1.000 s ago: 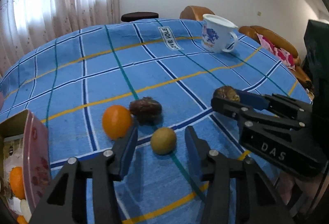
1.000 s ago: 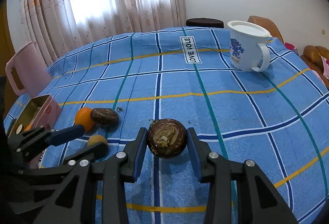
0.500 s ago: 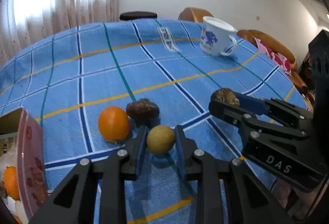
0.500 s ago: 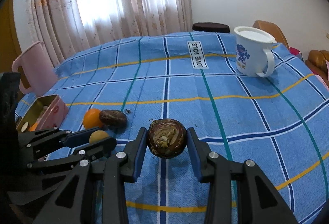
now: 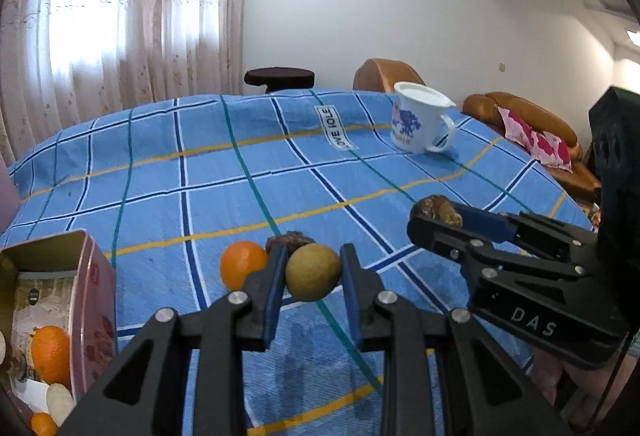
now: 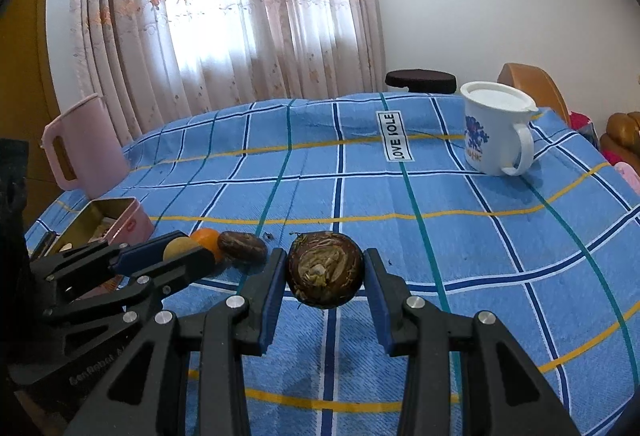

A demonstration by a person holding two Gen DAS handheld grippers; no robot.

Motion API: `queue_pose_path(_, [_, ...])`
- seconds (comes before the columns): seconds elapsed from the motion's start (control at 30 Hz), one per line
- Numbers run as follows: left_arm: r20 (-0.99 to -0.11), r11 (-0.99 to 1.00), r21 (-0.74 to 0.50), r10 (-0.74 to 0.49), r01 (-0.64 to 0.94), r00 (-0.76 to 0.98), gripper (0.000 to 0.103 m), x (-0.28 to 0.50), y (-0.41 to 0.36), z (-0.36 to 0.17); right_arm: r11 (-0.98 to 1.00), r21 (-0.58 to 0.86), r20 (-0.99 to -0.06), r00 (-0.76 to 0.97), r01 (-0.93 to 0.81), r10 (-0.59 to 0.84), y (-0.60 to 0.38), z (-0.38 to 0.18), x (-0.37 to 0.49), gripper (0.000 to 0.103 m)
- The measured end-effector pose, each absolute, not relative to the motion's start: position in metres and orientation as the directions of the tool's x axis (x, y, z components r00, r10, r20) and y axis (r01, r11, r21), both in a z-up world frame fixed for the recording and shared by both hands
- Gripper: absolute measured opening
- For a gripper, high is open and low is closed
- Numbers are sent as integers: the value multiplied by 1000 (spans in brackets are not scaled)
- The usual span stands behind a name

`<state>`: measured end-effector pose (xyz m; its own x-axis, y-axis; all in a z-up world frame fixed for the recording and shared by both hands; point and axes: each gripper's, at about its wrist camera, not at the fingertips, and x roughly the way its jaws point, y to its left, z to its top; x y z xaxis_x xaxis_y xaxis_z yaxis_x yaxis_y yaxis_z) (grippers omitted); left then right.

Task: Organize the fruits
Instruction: 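Carry the brown fruit and kiwi over the tin box with both tools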

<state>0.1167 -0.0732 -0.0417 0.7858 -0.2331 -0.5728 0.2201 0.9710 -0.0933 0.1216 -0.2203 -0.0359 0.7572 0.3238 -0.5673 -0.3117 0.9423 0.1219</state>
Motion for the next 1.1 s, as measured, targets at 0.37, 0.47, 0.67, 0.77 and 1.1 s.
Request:
queue_pose_path(0.37, [-518,974,-102,-227,204,825,28,107,-67,-36,931,115,-502,788,-347,356,-221,-28,108,41])
queue_pose_path(0.47, [-505,976,-95,-218,198,835,28,104,-67,-35,929,111,-484,798,-353,361,-222,-27,105,41])
queue_pose_path(0.67, [-476,978,-83,-207,191,855,28,98,-66,-32,927,95,-462,808,-364,364,-219,-24,101,41])
queue_pose_path(0.77, [-465,979,-78,-202,188,862,28,96,-66,-31,926,85,-452,814,-368,365,-218,-24,99,41])
queue_pose_path(1.1, [-420,982,-53,-186,181,888,28,85,-67,-27,925,56,-399,841,-376,366,-219,-19,86,41])
